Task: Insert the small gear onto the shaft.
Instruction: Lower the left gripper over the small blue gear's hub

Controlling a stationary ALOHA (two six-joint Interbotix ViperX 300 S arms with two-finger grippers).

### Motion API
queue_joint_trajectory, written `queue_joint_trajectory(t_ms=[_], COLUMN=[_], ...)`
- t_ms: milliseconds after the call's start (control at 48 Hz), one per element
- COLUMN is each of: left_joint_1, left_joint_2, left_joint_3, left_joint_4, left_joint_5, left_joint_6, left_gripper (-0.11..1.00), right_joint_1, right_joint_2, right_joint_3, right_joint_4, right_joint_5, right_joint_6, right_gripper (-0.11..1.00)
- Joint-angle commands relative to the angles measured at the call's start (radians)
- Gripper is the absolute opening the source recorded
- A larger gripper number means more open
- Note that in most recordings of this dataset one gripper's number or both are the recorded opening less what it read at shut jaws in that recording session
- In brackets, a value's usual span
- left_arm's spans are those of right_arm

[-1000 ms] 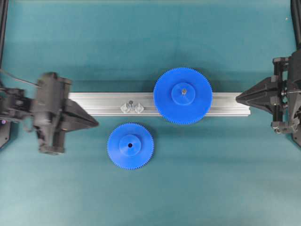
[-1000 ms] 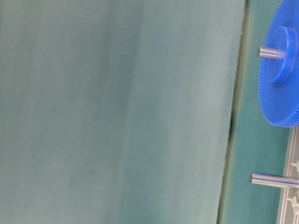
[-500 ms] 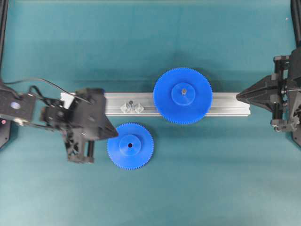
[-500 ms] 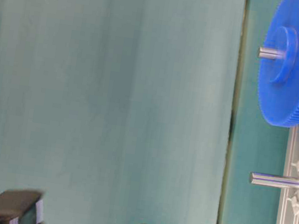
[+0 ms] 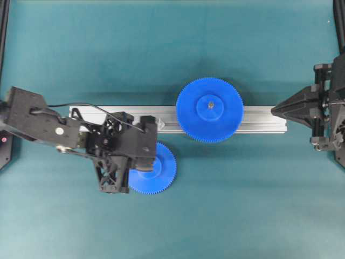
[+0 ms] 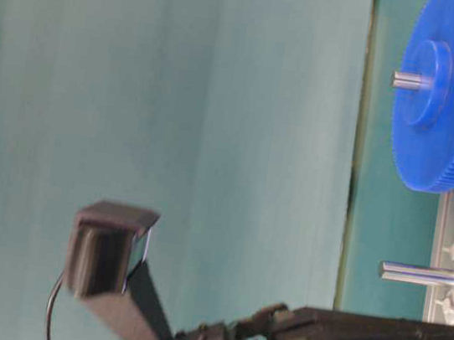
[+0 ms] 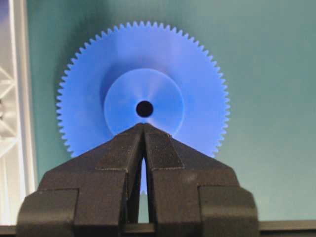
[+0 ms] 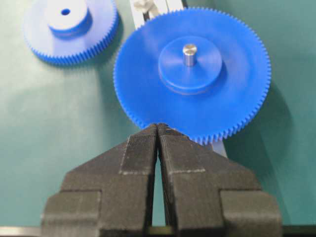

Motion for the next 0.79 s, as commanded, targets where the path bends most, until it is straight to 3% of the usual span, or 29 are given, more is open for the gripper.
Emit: queue_joint_trajectory(t_ms=[0, 771], left_joint_1=[-0.005, -0.008], left_joint_2=[0.011, 0.167], left_joint_3=[-0.054, -0.236], left_joint_4=[0.003, 0.003], left_joint_5=[0.026, 0.23], left_joint_6=[-0.005, 0.002], left_gripper=[0.03, 0.03], right_joint_1=[-0.003, -0.005], right_joint_2=[0.005, 0.002], right_joint_3=[-0.018, -0.012], right_joint_4=[-0.002, -0.002], right_joint_5=[-0.005, -0.005], right_joint_6=[0.011, 0.009], right_gripper=[0.09, 0.09])
